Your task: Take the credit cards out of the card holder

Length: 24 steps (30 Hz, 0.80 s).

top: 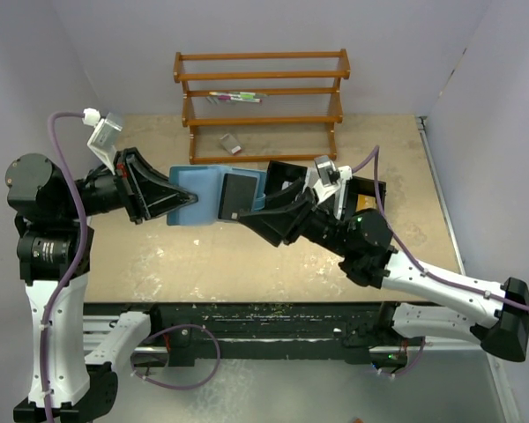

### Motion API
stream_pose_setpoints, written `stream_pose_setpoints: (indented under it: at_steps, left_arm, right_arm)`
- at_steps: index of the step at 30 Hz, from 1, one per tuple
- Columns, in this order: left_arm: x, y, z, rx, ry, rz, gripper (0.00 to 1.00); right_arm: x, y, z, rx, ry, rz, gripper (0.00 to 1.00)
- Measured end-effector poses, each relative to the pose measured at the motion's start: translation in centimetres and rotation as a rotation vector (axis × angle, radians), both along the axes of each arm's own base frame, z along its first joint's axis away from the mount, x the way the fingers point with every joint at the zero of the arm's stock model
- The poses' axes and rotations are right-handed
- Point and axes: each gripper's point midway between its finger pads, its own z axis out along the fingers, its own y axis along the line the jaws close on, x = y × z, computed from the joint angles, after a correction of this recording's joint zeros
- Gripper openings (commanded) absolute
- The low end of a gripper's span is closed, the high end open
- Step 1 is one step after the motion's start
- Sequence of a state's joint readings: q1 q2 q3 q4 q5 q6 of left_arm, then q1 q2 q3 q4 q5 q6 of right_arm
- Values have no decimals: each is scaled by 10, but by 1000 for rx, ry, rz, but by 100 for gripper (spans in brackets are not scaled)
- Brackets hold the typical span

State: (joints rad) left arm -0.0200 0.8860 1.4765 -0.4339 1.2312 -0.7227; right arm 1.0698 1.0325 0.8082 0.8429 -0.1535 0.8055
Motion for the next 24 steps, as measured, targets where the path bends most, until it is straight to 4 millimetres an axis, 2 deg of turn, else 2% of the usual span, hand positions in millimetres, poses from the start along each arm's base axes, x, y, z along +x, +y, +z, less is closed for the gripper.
stream_pose_setpoints:
  at_steps: [2,3,4,5,9,13,16,19,24]
  left_arm:
    - [-4,0,-1,3,-4,-12,29]
    - [-5,0,-2,5,-8,-17,42]
    - [-6,0,-4,12,-19,-21,55]
    - [-8,0,-6,19,-28,-26,64]
    - [-10,2,-20,80,-69,-30,80]
    - [-7,8,-27,182,-181,8,85]
    - [-9,13,-33,256,-279,26,85]
    - [-16,16,-43,310,-351,15,83]
    - [-18,18,-64,364,-401,-12,80]
  right_arm:
    - [1,2,10,9,-3,0,11]
    - [1,2,14,9,-8,-2,2]
    - [2,2,17,4,-9,-4,0]
    - [2,3,19,-7,-5,-4,0]
    - [-2,8,22,-111,-2,18,0]
    - [-8,13,23,-281,-39,49,0]
    - [-9,20,12,-431,-72,78,0]
    - [-8,31,-18,-612,-96,130,0]
    - [-5,40,-84,-891,-73,228,0]
